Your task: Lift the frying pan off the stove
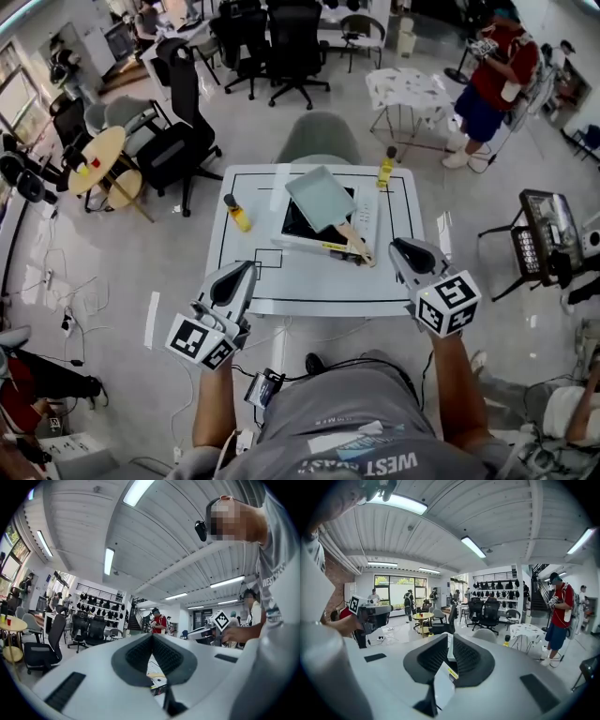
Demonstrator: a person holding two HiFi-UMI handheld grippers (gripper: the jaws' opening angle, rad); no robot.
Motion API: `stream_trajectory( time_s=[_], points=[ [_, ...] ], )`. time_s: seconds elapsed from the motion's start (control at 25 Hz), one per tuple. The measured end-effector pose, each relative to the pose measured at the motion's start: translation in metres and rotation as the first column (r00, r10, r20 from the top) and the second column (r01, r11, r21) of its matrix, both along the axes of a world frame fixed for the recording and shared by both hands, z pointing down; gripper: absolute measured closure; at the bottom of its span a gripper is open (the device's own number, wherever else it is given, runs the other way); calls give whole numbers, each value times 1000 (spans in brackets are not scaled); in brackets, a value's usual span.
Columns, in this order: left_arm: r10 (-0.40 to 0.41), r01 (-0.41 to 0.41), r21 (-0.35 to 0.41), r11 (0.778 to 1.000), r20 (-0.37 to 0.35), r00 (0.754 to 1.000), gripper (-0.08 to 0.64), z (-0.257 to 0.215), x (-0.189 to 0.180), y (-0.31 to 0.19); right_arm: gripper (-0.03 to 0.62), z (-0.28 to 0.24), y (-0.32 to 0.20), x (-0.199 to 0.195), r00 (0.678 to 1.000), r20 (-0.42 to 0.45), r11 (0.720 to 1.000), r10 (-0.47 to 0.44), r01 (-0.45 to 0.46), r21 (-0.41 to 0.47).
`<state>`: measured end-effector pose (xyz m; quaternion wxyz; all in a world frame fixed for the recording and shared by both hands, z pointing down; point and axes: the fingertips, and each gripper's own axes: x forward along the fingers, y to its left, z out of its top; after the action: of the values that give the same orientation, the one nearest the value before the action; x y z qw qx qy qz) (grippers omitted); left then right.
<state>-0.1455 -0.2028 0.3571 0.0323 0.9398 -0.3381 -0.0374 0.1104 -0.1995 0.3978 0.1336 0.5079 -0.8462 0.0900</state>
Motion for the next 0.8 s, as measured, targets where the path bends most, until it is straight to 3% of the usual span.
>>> stream_trajectory(
  time_s=[0.36,0.8],
  points=[
    [-45,44,-23,999,-14,999,561,10,-27,-13,531,14,-36,-14,999,-7,998,-34,33,-46],
    [-121,120,-29,992,-6,993,561,10,-56,-26,482,48,-81,-28,992,65,980,-110,119,-159]
  ],
)
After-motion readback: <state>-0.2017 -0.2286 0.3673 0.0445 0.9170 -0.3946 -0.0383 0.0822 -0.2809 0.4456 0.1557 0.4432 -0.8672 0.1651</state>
